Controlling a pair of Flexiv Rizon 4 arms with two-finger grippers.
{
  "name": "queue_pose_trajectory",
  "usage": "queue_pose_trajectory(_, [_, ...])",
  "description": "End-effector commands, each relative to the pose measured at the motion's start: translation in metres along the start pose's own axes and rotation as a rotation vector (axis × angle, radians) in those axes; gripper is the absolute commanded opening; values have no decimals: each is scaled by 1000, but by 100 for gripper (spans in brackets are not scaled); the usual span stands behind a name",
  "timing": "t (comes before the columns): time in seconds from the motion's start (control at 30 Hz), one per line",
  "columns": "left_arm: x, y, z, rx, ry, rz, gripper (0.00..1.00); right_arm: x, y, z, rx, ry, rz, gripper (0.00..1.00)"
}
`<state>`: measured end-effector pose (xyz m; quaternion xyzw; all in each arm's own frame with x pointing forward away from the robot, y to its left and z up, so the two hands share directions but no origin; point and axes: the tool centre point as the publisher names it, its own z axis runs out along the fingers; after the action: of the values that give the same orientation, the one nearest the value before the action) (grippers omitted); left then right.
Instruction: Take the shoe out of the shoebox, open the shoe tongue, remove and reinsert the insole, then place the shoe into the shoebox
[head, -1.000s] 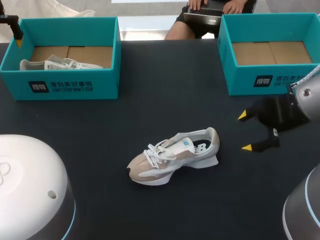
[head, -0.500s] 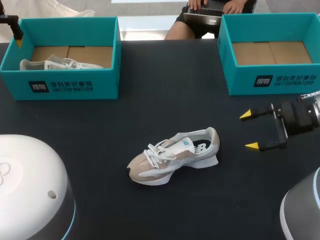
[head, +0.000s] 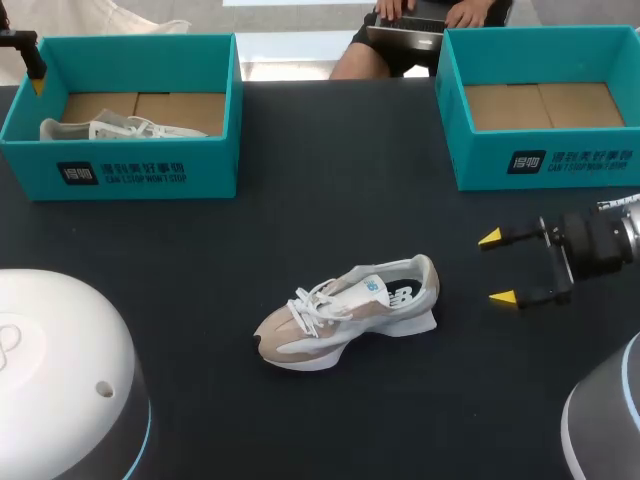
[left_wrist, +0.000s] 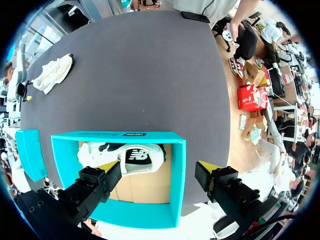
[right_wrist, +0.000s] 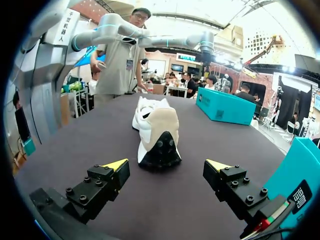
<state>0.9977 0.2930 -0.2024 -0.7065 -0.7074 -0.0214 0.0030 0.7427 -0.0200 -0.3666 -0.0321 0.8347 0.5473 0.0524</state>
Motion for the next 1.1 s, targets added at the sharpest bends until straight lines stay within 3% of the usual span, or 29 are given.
queue_pose_trajectory(0.03, [0,-1,0,-2,2,1,100,1,1,1,4,-2,-1,100])
queue_pose_trajectory(0.23, [0,-1,0,-2,2,1,100,1,1,1,4,-2,-1,100])
queue_pose_trajectory(0.47, [0,-1,0,-2,2,1,100,-16,-7,26,71,49,-10,100])
queue_pose_trajectory(0.7, [0,-1,0,-2,2,1,100,-25,-8,46,67,121,-8,100])
queue_pose_trajectory(0.93, [0,-1,0,-2,2,1,100,-21,-6,66,66,219,8,100])
queue_pose_trajectory(1.1, [0,-1,0,-2,2,1,100,-13,-4,73,52,229,18,100])
